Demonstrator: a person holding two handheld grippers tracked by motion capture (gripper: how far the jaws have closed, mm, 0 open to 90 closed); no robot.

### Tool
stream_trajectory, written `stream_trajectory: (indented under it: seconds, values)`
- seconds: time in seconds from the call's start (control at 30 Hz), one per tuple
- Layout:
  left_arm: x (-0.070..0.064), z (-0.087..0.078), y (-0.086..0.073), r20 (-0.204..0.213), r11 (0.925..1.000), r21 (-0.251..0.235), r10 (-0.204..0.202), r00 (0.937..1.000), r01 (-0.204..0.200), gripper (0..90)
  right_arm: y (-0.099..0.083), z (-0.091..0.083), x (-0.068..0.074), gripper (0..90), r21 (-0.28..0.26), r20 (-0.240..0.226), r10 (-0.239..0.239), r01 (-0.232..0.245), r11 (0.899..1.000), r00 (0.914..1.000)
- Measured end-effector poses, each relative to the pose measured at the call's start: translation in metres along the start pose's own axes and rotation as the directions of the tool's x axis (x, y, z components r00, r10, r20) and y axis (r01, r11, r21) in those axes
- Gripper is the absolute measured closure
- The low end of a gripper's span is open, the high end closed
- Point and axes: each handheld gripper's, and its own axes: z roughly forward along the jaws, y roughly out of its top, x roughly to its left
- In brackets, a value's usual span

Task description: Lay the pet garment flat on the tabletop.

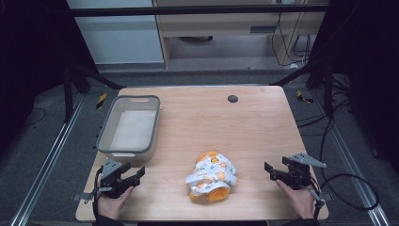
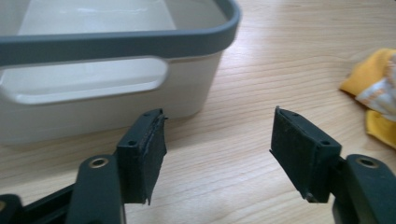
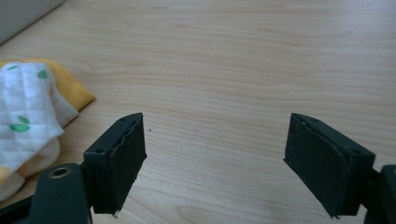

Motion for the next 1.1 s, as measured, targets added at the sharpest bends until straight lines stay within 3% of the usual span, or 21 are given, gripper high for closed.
stream_trajectory:
  seconds: [0.2, 0.43, 0.73, 1.1]
  values:
    - [-0.007, -0.001, 0.000, 0.014, 0.9996, 0.004, 0.027, 0.9995, -0.027, 37.1, -0.002, 0.001, 0.002, 19.2, 0.020, -0.004, -0.018, 0.018, 1.000, 0.9998]
    - [-0.014, -0.003, 0.004, 0.042, 0.9981, 0.006, 0.061, 0.9973, -0.061, 37.1, 0.003, 0.002, 0.013, 22.8, -0.002, -0.052, -0.087, 0.087, 0.996, 0.9949]
    - [-0.024, -0.009, 0.017, 0.115, 0.9964, -0.017, 0.084, 0.9898, -0.083, 34.6, 0.015, 0.001, 0.020, 24.4, -0.015, -0.110, -0.107, 0.106, 0.994, 0.9882]
    - [-0.031, -0.009, 0.041, 0.120, 0.9922, -0.051, 0.120, 0.9856, -0.114, 34.4, 0.042, -0.004, 0.029, 24.9, -0.058, -0.144, -0.117, 0.109, 0.992, 0.9827]
